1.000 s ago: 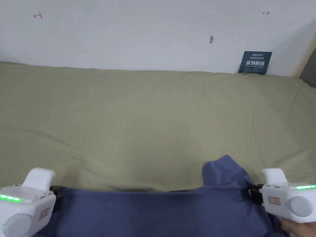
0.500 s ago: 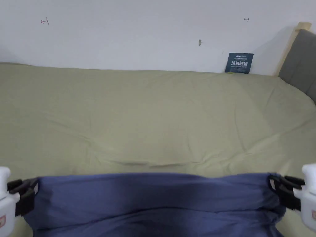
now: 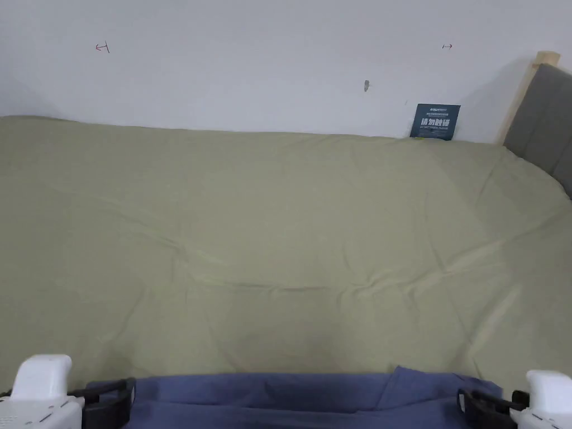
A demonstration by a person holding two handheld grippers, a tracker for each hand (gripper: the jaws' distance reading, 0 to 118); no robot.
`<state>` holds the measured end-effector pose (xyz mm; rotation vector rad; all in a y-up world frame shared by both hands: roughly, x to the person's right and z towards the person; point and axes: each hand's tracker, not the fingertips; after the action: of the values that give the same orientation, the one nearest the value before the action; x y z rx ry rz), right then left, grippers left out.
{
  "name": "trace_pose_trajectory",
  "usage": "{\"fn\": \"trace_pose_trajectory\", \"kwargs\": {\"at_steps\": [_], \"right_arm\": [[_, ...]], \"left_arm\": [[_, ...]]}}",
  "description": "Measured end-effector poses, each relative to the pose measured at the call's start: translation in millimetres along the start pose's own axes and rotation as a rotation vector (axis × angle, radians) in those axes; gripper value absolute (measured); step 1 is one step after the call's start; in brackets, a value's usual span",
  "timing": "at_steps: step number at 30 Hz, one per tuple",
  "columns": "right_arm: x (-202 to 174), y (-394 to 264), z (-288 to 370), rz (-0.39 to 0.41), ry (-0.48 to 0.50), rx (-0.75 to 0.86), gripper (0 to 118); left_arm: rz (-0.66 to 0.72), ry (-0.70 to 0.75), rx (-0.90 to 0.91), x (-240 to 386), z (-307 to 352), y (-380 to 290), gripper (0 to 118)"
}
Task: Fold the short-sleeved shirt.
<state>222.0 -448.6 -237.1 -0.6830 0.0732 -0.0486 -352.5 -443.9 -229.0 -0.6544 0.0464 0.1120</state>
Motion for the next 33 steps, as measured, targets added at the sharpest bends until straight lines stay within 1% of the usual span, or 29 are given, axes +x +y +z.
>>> {"fn": "trace_pose_trajectory", "kwargs": {"at_steps": [2, 4, 5, 6, 7, 8, 9, 10, 11, 12, 13, 14, 16, 17, 18, 20, 21, 22, 24, 25, 27, 29, 30, 31, 32, 33], "right_arm": [[-21.2, 18.9, 27.8, 0.029, 0.007, 0.169, 82], [-41.8, 33.5, 47.5, 0.032, 0.020, 0.340, 82], [-52.9, 39.7, 57.6, 0.030, 0.035, 0.435, 82], [-62.8, 43.3, 64.2, 0.041, 0.051, 0.488, 81], [-74.6, 47.3, 67.8, 0.035, 0.051, 0.550, 80], [-83.3, 51.0, 71.4, 0.030, 0.060, 0.572, 79], [-90.1, 52.8, 71.7, 0.035, 0.060, 0.572, 76], [-98.3, 53.8, 70.7, 0.060, 0.055, 0.554, 43], [-107.3, 54.8, 65.0, 0.105, 0.020, 0.555, 1], [-114.6, 52.1, 62.7, 0.130, 0.011, 0.546, 1], [-116.6, 50.3, 61.7, 0.133, 0.020, 0.558, 1], [-118.5, 50.4, 59.7, 0.135, 0.054, 0.530, 1], [-124.2, 45.9, 57.7, 0.135, 0.046, 0.521, 1], [-125.5, 43.4, 57.4, 0.142, 0.049, 0.511, 1], [-126.8, 40.8, 57.3, 0.143, 0.049, 0.506, 1], [-132.6, 37.4, 58.6, 0.140, 0.046, 0.487, 1], [-133.6, 34.6, 57.8, 0.137, 0.046, 0.474, 1], [-134.6, 32.0, 57.0, 0.134, 0.046, 0.462, 1], [-140.9, 29.6, 57.1, 0.129, 0.049, 0.436, 1], [-142.2, 26.9, 56.1, 0.126, 0.054, 0.424, 1], [-147.4, 25.6, 54.4, 0.122, 0.056, 0.403, 1], [-151.4, 24.3, 52.0, 0.114, 0.057, 0.384, 1], [-153.3, 24.4, 51.5, 0.109, 0.056, 0.381, 1], [-158.3, 27.2, 51.7, 0.107, 0.055, 0.377, 1], [-160.5, 28.3, 51.5, 0.106, 0.056, 0.376, 1], [-163.1, 29.9, 51.2, 0.103, 0.058, 0.376, 1]], "left_arm": [[-0.003, -0.008, 0.173, 20.6, 31.1, 21.4, 113], [-0.027, -0.018, 0.319, 34.7, 48.6, 33.7, 113], [-0.061, 0.010, 0.378, 45.8, 56.8, 39.7, 113], [-0.094, 0.035, 0.431, 53.0, 61.8, 41.8, 113], [-0.124, 0.055, 0.473, 60.2, 66.3, 42.7, 112], [-0.139, 0.058, 0.487, 63.5, 67.7, 44.2, 108], [-0.144, 0.054, 0.473, 64.3, 67.1, 45.2, 99], [-0.150, 0.050, 0.442, 65.8, 67.3, 47.6, 68], [-0.163, 0.043, 0.389, 64.5, 65.1, 48.2, 28], [-0.161, 0.041, 0.356, 61.6, 63.0, 48.4, 0], [-0.144, 0.034, 0.348, 50.4, 59.2, 48.5, 0], [-0.109, 0.002, 0.319, 39.9, 58.6, 46.2, 0], [-0.029, -0.005, 0.249, 11.5, 54.8, 42.9, 0], [0.012, -0.015, 0.209, -14.7, 40.3, 40.3, 0], [0.058, -0.041, 0.173, -32.5, 34.3, 36.2, 7], [0.182, -0.088, 0.082, -72.7, 19.2, 22.3, 82], [0.240, -0.133, 0.036, -90.9, 9.3, 17.1, 110], [0.298, -0.208, -0.038, -107.3, -2.0, 9.4, 118], [0.415, -0.368, -0.102, -134.4, -21.3, -11.9, 118], [0.494, -0.436, -0.181, -149.0, -36.8, -24.3, 118], [0.599, -0.506, -0.258, -156.0, -54.2, -37.9, 118], [0.732, -0.643, -0.280, -165.2, -78.1, -65.0, 118], [0.782, -0.751, -0.341, -164.1, -89.5, -76.5, 118], [0.829, -0.869, -0.400, -155.7, -102.5, -88.8, 118], [0.848, -0.936, -0.391, -146.2, -108.9, -96.2, 118], [0.831, -0.953, -0.348, -138.0, -114.5, -99.2, 118]]}}
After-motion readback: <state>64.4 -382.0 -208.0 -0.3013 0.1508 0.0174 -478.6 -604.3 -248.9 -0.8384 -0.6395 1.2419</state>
